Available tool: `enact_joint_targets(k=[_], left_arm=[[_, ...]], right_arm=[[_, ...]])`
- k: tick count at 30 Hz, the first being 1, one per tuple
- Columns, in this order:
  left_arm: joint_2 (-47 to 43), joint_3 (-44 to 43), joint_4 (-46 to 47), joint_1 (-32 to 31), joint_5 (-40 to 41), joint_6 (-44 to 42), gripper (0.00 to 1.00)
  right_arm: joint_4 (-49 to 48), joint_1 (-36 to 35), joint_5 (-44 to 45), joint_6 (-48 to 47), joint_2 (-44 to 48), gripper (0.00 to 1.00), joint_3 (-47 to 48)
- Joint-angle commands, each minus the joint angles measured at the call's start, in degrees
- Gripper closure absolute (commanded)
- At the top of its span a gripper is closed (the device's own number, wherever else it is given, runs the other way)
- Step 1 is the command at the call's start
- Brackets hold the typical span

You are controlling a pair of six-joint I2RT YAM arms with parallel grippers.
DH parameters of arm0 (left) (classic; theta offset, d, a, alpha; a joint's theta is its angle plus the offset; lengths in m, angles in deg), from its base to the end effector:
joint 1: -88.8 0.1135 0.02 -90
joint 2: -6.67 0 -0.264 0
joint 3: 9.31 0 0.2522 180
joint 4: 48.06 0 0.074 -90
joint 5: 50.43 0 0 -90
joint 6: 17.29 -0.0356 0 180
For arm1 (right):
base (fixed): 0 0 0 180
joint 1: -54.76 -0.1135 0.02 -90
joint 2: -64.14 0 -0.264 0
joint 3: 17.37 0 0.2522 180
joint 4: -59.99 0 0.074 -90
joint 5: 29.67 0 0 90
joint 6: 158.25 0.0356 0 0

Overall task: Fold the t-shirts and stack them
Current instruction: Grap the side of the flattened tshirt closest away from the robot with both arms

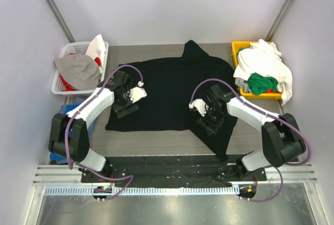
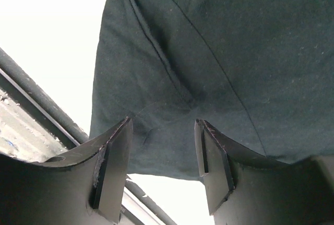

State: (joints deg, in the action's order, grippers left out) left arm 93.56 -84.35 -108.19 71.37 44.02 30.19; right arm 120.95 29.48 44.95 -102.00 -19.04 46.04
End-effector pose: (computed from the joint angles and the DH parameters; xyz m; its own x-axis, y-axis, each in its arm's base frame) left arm 0.2741 -0.0831 0.2212 -0.4823 0.8577 -0.1781 0.8164 0.5139 0.2635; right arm 0.2161 0.1125 0.1834 -0.4918 -0.8247 -0.2794 -0.8703 0.4756 0.1281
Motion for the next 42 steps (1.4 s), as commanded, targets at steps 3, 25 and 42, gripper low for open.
enact_joint_targets(k=[3, 25, 42], left_arm=[[-0.76, -1.22, -0.04, 0.38, -0.05, -0.63, 0.19], [-1.9, 3.18, 3.21, 1.0, 1.18, -1.16, 0.2], [-0.32, 3.27, -0.03, 7.4, -3.04, -5.29, 0.22]], right_arm=[[-2.55, 0.14, -0.88, -1.57, -1.46, 0.42, 0.71], [-4.49, 0.23, -0.27, -1.66, -4.98, 0.79, 0.36], [-3.69, 0.14, 0.96, -1.14, -3.31, 0.99, 0.45]])
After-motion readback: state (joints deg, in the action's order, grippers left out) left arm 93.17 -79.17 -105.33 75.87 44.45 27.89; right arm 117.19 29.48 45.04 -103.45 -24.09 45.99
